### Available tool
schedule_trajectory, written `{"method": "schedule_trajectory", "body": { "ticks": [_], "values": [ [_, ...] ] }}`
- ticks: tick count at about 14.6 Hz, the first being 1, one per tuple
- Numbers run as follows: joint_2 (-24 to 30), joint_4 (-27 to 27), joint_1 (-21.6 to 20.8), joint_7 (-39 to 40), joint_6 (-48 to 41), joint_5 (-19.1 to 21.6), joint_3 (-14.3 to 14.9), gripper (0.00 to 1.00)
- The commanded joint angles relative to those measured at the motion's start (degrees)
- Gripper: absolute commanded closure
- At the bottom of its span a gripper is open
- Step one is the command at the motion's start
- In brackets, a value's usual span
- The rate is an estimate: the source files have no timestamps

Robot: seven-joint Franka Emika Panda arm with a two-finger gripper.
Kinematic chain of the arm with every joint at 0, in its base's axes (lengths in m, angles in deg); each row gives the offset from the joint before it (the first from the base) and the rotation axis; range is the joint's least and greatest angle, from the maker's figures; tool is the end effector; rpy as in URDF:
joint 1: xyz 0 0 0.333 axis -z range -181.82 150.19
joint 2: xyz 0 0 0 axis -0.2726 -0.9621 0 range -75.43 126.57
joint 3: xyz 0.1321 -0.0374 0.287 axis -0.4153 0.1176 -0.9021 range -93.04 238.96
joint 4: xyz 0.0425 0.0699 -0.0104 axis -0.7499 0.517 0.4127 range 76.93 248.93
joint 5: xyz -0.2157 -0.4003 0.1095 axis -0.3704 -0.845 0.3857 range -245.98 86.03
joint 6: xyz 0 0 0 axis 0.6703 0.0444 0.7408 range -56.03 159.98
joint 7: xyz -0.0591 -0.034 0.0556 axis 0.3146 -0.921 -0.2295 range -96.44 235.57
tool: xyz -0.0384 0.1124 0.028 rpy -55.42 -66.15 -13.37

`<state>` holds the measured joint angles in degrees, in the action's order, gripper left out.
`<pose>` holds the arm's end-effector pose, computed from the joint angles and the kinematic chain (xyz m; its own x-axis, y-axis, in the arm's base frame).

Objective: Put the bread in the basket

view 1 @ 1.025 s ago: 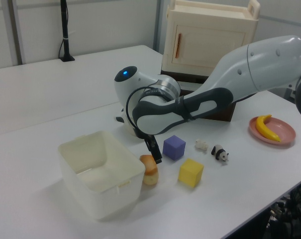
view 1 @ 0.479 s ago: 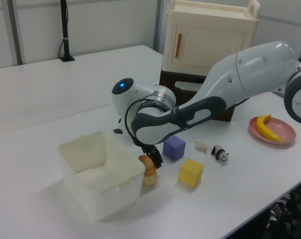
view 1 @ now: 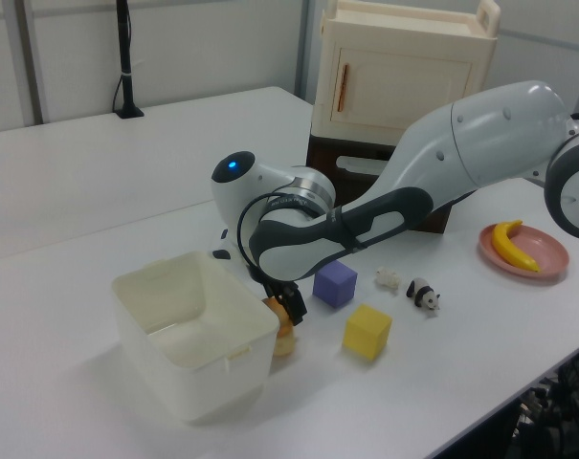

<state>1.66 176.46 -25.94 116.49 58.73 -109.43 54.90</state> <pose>0.6236 0.2829 0.2530 0.0156 0.9303 -0.3665 0.9997 -0.0078 0.0228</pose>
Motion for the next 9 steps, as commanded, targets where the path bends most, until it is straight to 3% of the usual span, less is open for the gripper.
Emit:
{"method": "schedule_trajectory", "body": {
  "ticks": [1,2,3,9],
  "values": [
    [0.1,-0.2,-0.8,0.7,1.0,-0.6,-0.5,0.61],
    [0.1,-0.2,-0.9,0.6,1.0,-0.7,-0.5,0.85],
    [0.1,-0.2,-0.9,0.3,1.0,-0.7,-0.5,0.98],
    [0.4,-0.3,-0.8,0.0,0.2,-0.6,-0.7,1.0]
  ]
}}
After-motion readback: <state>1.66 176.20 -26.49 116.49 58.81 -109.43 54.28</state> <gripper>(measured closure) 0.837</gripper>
